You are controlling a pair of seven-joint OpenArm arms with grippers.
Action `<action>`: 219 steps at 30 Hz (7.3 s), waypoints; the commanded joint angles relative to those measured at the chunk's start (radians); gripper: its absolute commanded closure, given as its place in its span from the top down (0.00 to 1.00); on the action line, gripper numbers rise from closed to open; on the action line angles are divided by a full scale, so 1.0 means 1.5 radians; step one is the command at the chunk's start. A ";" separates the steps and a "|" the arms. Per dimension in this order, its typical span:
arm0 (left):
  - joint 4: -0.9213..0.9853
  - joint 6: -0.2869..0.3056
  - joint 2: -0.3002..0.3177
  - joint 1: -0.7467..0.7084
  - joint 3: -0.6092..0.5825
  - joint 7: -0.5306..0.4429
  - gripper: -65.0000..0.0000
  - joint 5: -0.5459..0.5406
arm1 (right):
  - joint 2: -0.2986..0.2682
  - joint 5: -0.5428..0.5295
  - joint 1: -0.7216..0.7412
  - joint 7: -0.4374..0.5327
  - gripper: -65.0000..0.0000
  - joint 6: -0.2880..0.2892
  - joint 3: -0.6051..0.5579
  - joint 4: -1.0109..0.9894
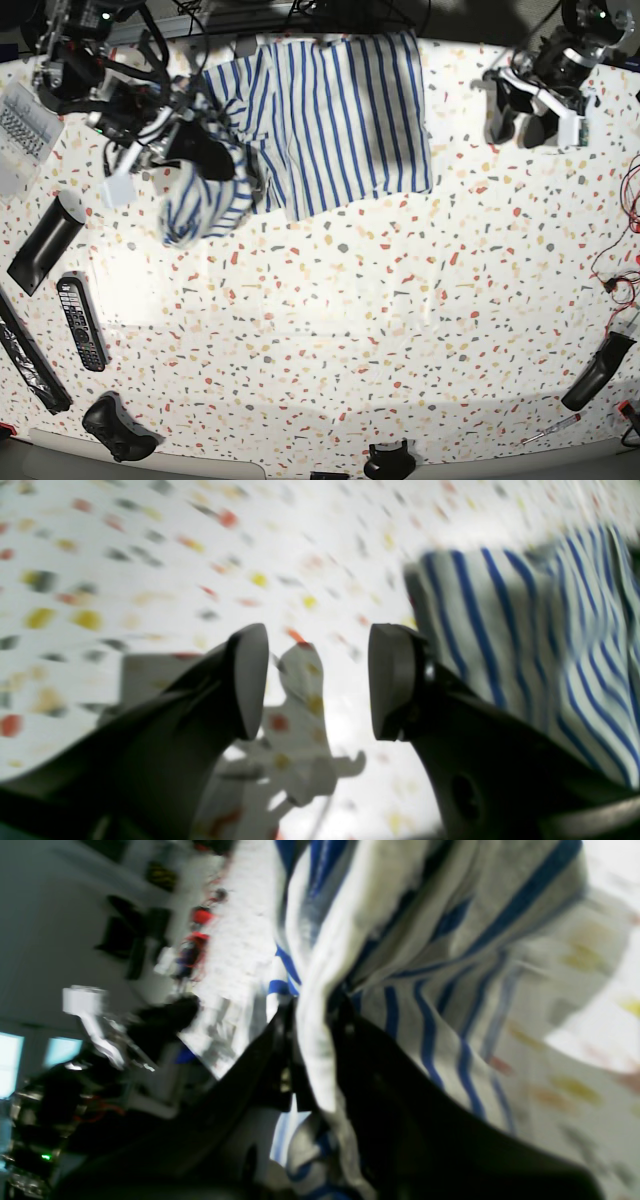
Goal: Layout the t-shirt on the table in an organized manner, then fold the t-shirt properly
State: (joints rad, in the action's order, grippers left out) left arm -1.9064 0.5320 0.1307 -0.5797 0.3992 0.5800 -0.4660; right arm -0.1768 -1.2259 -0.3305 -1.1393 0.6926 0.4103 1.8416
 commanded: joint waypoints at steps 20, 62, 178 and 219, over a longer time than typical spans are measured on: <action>0.181 0.010 0.015 0.058 -0.159 0.046 0.45 -0.011 | 0.155 0.120 0.063 0.001 0.00 0.004 -0.346 0.020; 0.010 -0.110 0.196 0.093 -0.129 0.027 0.45 0.063 | 0.188 0.101 0.168 0.054 0.31 0.004 -0.357 0.022; 0.019 0.010 0.141 -0.046 0.040 0.300 0.00 -0.357 | -0.070 0.234 0.199 0.009 0.31 0.004 -0.059 0.022; 0.099 0.095 0.008 -0.041 0.038 0.328 0.00 -0.315 | 0.112 0.519 0.359 0.179 0.00 0.004 -0.428 -0.265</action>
State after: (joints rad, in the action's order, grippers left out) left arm -1.7412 0.6632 0.1360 -0.6365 0.4526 1.0805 -0.9154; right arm -0.0116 -0.4282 0.1879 -0.8928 0.6910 -0.2340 1.4250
